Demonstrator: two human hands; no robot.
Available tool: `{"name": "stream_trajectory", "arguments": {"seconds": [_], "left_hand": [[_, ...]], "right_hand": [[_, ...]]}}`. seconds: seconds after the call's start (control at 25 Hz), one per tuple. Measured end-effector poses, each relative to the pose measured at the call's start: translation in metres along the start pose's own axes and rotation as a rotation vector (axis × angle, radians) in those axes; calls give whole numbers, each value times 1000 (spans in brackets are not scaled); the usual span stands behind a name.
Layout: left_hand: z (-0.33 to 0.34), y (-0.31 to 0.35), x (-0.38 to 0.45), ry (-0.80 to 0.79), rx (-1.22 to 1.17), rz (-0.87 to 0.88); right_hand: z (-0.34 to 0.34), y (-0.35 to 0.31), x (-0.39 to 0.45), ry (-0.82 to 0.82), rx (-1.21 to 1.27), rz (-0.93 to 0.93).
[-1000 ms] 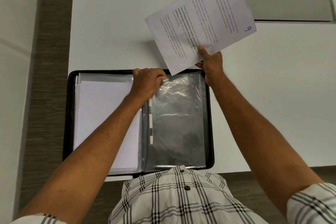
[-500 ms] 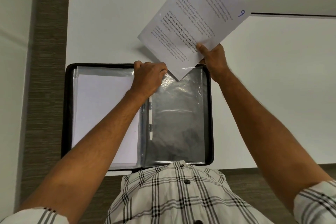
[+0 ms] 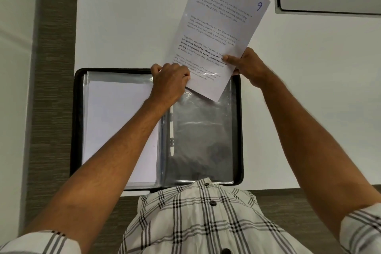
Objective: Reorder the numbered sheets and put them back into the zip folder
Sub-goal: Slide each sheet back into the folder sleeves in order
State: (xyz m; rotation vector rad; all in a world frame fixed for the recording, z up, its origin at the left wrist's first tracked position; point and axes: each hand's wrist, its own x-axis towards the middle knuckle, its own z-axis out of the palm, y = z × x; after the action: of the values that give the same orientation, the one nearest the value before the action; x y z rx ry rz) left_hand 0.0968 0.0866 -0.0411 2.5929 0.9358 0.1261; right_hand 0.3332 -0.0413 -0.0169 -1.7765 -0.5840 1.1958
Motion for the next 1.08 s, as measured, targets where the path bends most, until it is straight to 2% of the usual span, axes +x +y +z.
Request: {"name": "stream_trajectory", "arguments": {"seconds": [0.2,0.4,0.48,0.64,0.72,0.92,1.08], "left_hand": [[-4,-8,1,-15,67,-62],[-10,-23,3,-96,61,-140],[-12,-25,7,-95,-26,-194],[-12,-36,26,-87,-473,-472],[-10,-46,30,-91,-615,-543],[-14,-47,35,-139,-593,-515],[-12,-47,38,-119,-606,-526]], "right_hand": [[-14,-3,7,-69,-75,10],[-21,-5,13,-111,-114,24],[-21,-8,15,-129,-120,30],[-23,-9,18,-172,-153,36],[-25,-10,21,-190,-166,48],[-24,-10,32,-278,-228,97],[-19,-8,36,-324,-292,151]]}}
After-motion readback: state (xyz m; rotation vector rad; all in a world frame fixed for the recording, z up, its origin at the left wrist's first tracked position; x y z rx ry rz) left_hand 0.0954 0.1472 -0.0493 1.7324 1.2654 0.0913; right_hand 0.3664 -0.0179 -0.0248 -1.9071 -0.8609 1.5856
